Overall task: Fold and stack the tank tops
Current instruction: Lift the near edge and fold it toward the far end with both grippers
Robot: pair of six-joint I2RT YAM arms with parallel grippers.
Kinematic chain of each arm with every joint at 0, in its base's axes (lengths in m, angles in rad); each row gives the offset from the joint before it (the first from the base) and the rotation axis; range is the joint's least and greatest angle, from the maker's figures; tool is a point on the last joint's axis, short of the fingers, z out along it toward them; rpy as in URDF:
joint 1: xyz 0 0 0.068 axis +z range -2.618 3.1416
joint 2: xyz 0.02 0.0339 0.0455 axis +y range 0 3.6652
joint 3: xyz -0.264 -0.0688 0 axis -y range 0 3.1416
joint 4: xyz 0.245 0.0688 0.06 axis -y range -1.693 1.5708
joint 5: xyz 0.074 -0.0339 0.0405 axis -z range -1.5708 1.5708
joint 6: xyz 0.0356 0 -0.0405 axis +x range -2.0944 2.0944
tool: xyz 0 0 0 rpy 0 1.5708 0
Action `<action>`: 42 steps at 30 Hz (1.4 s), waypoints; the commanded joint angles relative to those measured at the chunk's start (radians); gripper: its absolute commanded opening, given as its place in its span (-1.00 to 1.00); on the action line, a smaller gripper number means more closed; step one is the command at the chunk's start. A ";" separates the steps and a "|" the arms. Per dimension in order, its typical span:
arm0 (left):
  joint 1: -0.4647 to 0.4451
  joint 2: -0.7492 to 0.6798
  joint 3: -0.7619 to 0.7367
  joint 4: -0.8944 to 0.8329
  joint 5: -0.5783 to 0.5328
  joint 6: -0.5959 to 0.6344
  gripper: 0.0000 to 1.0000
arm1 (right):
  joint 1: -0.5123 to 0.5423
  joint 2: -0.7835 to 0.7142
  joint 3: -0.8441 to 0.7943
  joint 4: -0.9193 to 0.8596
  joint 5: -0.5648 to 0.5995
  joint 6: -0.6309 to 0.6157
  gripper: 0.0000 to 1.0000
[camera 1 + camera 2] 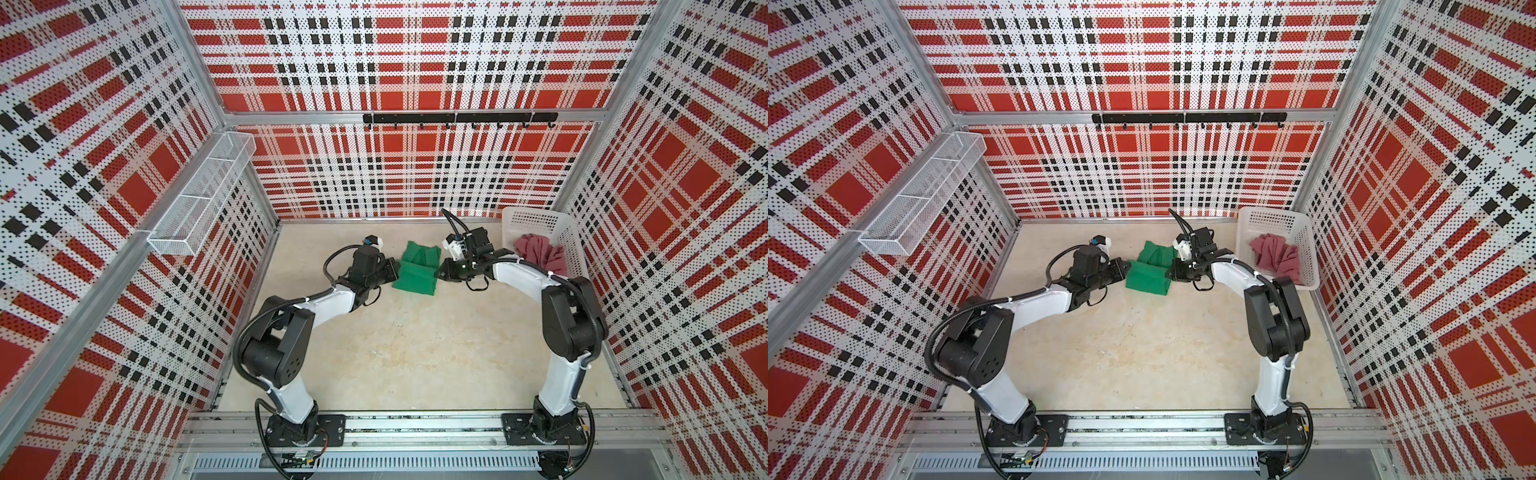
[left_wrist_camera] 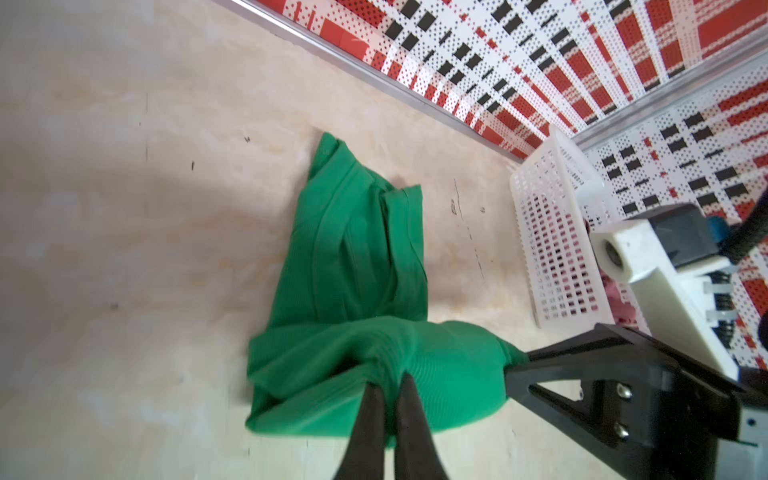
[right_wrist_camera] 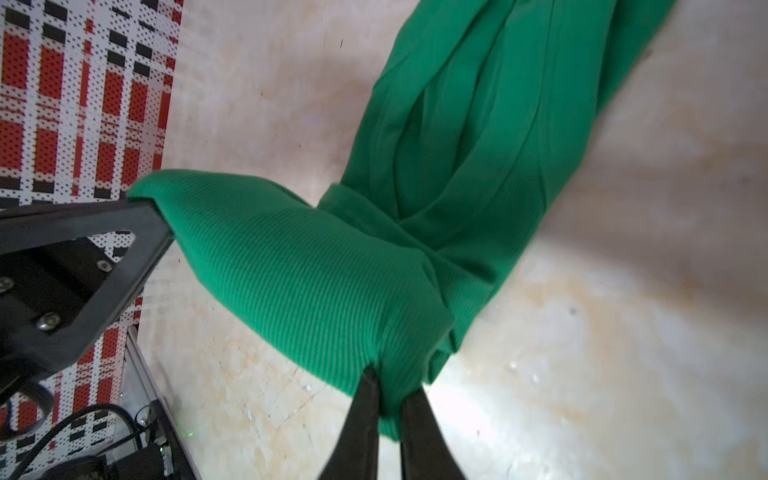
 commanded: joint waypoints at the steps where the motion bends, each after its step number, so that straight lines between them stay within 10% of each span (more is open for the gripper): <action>1: -0.034 -0.141 -0.116 0.001 -0.098 -0.026 -1.00 | 0.050 -0.137 -0.120 0.011 0.034 0.019 -1.00; 18: -0.535 -0.736 -0.561 -0.232 -0.465 -0.505 -1.00 | 0.396 -0.586 -0.599 0.052 0.105 0.370 -1.00; 42: -0.163 -0.408 -0.187 -0.198 -0.233 -0.066 -1.00 | 0.149 -0.275 -0.091 -0.183 0.120 0.000 -1.00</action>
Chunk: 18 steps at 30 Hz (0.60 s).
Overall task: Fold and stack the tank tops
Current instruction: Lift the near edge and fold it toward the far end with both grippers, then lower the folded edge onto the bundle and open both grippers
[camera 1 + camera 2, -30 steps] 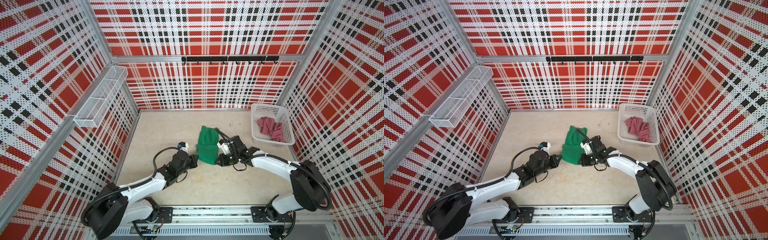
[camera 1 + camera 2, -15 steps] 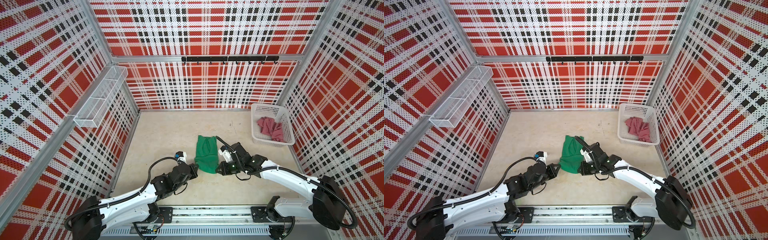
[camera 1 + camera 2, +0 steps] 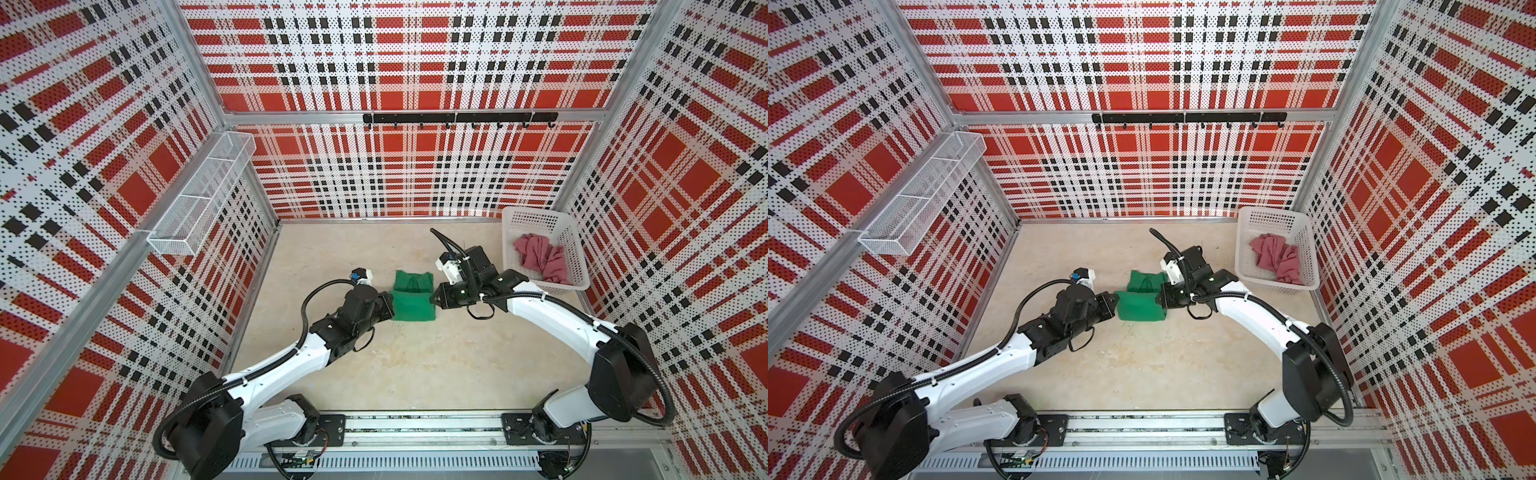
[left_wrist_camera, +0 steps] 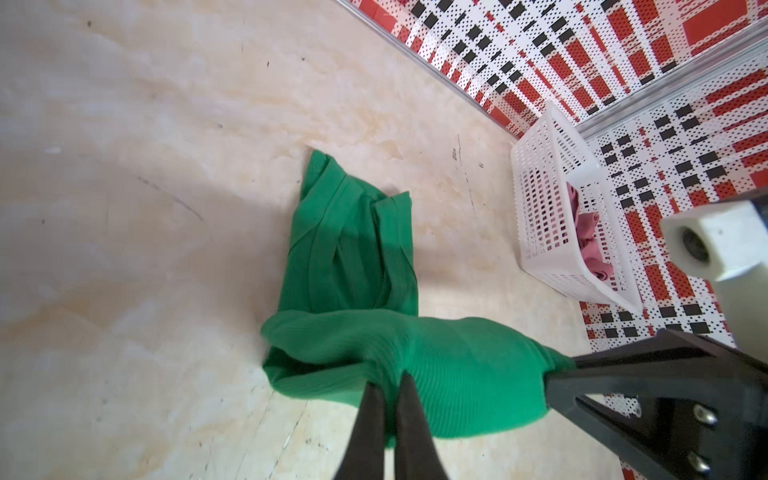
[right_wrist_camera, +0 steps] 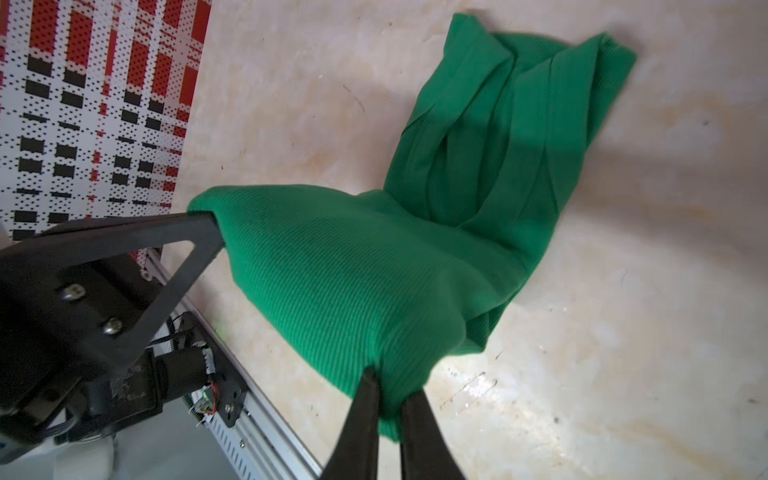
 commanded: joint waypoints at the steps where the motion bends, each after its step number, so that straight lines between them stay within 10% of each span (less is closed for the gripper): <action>1: 0.053 0.068 0.063 0.068 0.053 0.105 -1.00 | -0.041 0.055 0.054 -0.021 -0.014 -0.085 -1.00; 15: 0.213 0.485 0.240 0.272 0.234 0.173 -1.00 | -0.171 0.385 0.302 -0.007 -0.122 -0.207 -1.00; 18: 0.240 0.569 0.294 0.292 0.240 0.182 -0.21 | -0.203 0.472 0.375 0.016 -0.129 -0.219 -0.48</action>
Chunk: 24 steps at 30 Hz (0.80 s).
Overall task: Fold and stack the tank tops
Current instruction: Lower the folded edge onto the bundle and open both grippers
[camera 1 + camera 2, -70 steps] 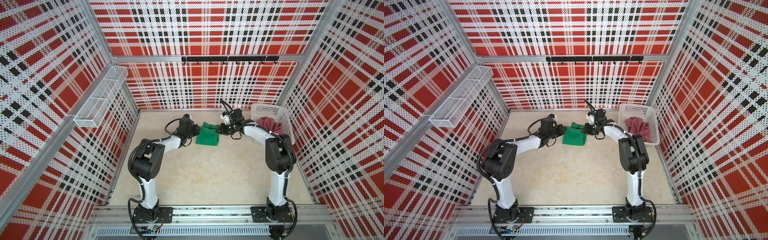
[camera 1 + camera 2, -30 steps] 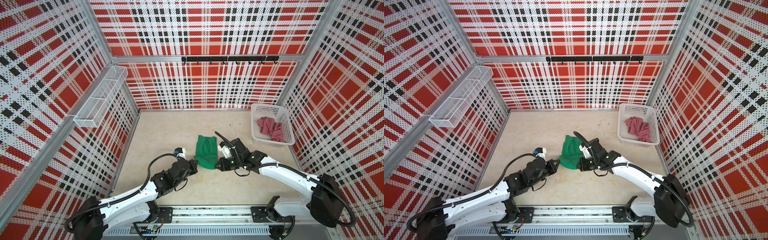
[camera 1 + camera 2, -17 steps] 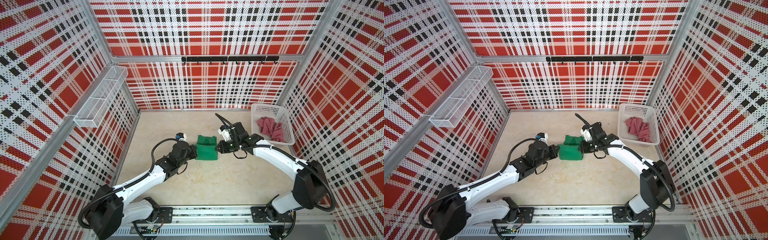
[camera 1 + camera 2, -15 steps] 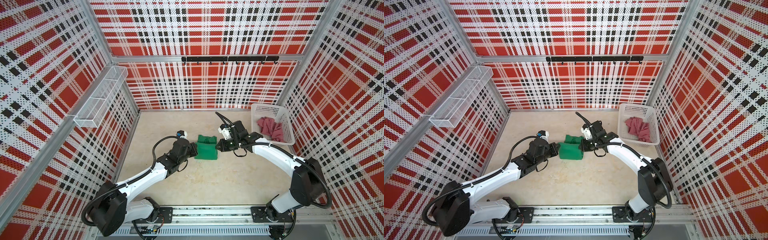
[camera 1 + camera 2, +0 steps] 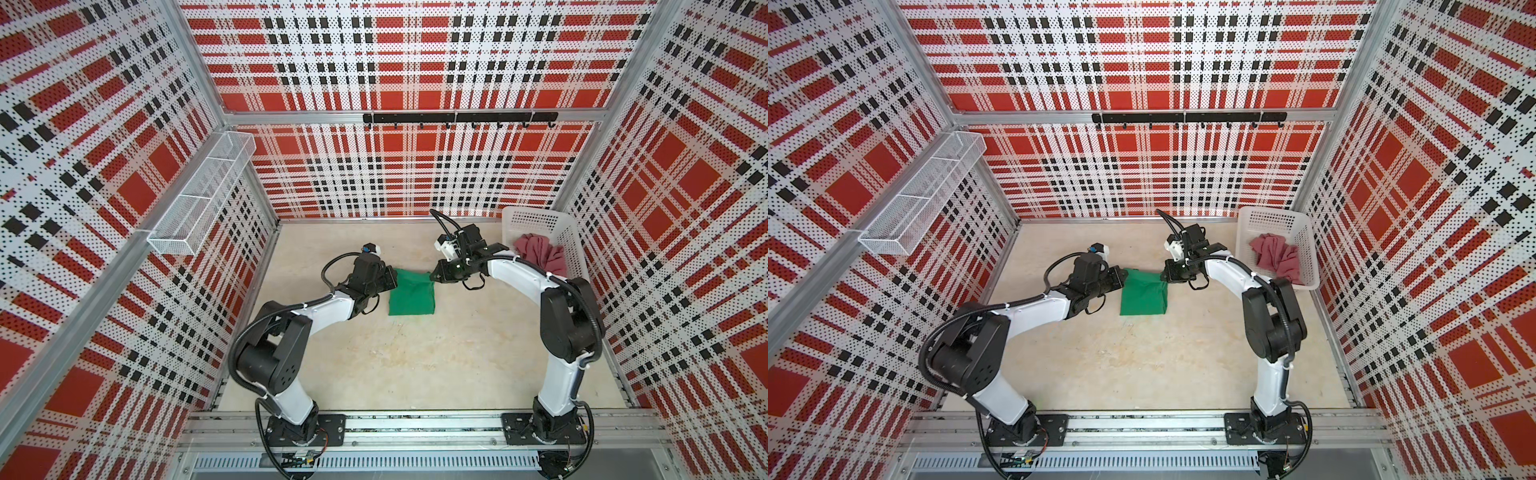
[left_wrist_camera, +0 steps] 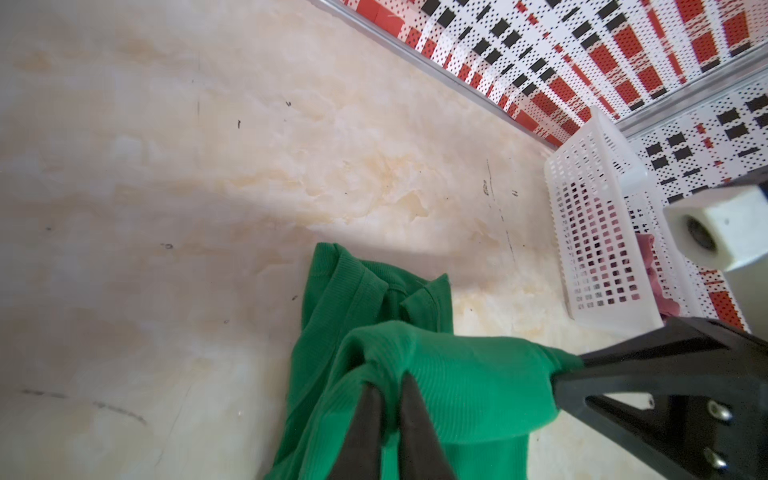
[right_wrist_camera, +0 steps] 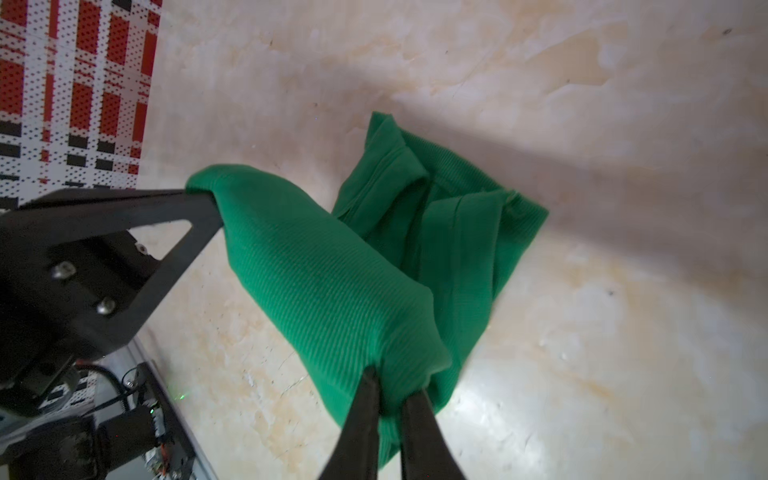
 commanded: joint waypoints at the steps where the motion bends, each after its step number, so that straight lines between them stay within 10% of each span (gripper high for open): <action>1: 0.039 0.058 0.059 0.058 0.016 0.031 -0.04 | -0.043 0.071 0.071 0.044 -0.022 -0.060 -0.19; 4: 0.058 0.036 0.076 0.065 0.002 0.026 0.25 | -0.062 0.063 0.089 0.093 0.015 -0.058 0.26; 9: 0.022 -0.044 0.063 0.045 -0.047 0.009 0.29 | -0.043 -0.057 0.003 0.127 0.145 0.024 0.29; 24: -0.127 0.140 -0.173 0.474 -0.254 -0.337 0.13 | 0.116 -0.118 -0.542 0.765 0.183 0.486 -0.66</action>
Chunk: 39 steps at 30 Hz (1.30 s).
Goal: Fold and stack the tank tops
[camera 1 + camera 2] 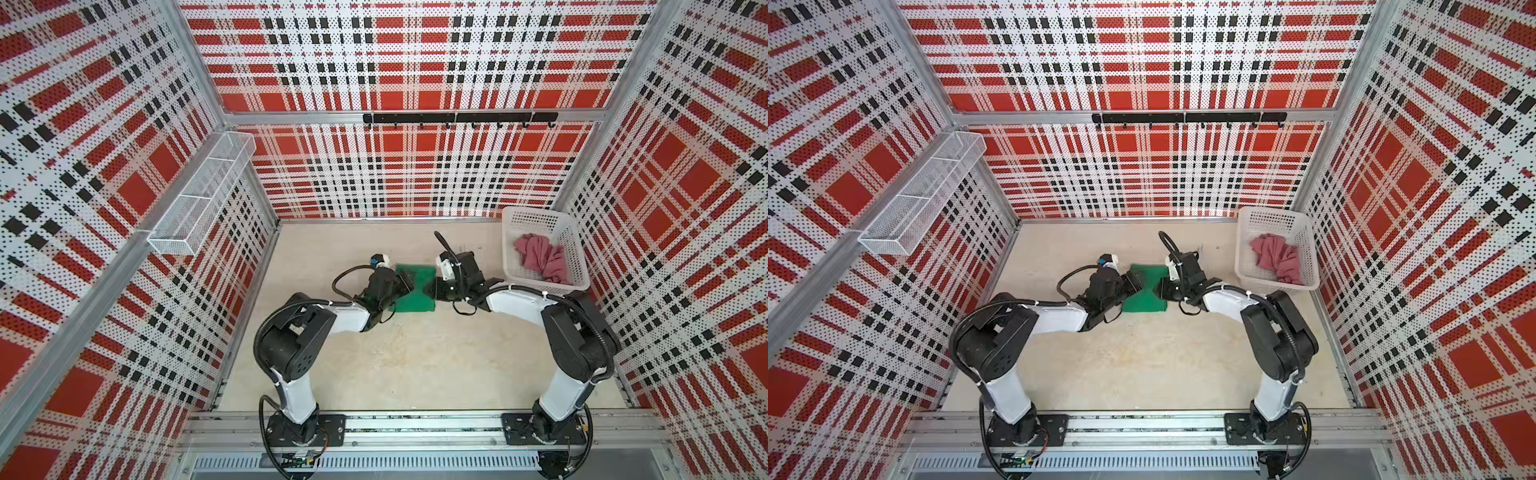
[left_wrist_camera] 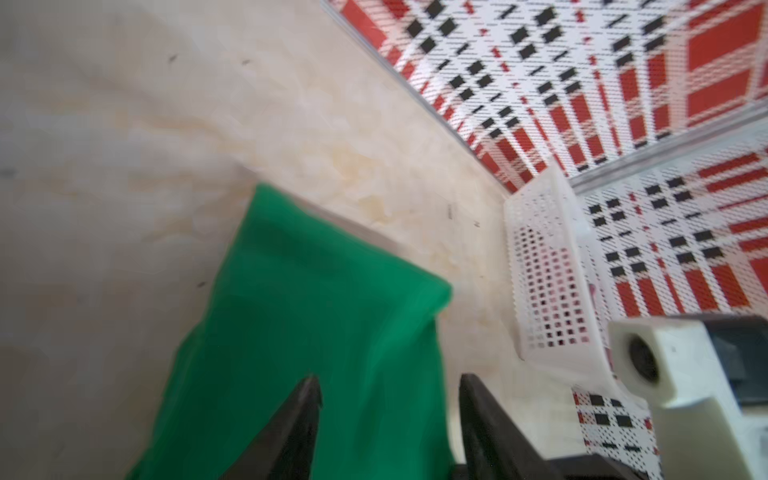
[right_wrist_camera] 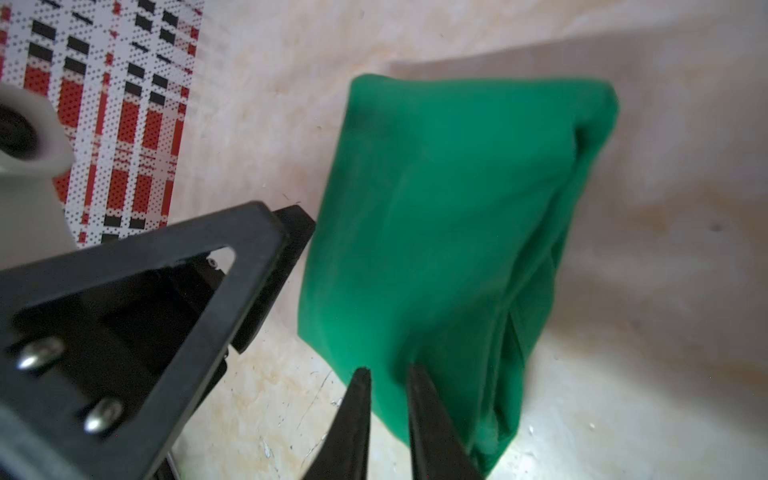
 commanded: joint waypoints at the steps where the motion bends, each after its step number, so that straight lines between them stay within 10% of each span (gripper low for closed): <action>1: 0.008 0.040 -0.047 0.119 -0.098 -0.077 0.13 | -0.014 0.078 -0.046 0.195 0.024 0.085 -0.67; 15: 0.015 -0.066 -0.030 0.040 -0.111 0.011 0.12 | -0.084 -0.047 0.045 0.030 -0.018 -0.061 -0.64; 29: -0.087 0.043 0.067 0.038 -0.078 -0.028 0.15 | -0.146 0.315 0.226 0.159 -0.084 0.012 -0.59; 39: -0.148 0.066 0.225 -0.238 -0.200 0.142 0.57 | -0.170 -0.053 0.132 -0.060 -0.103 -0.127 0.00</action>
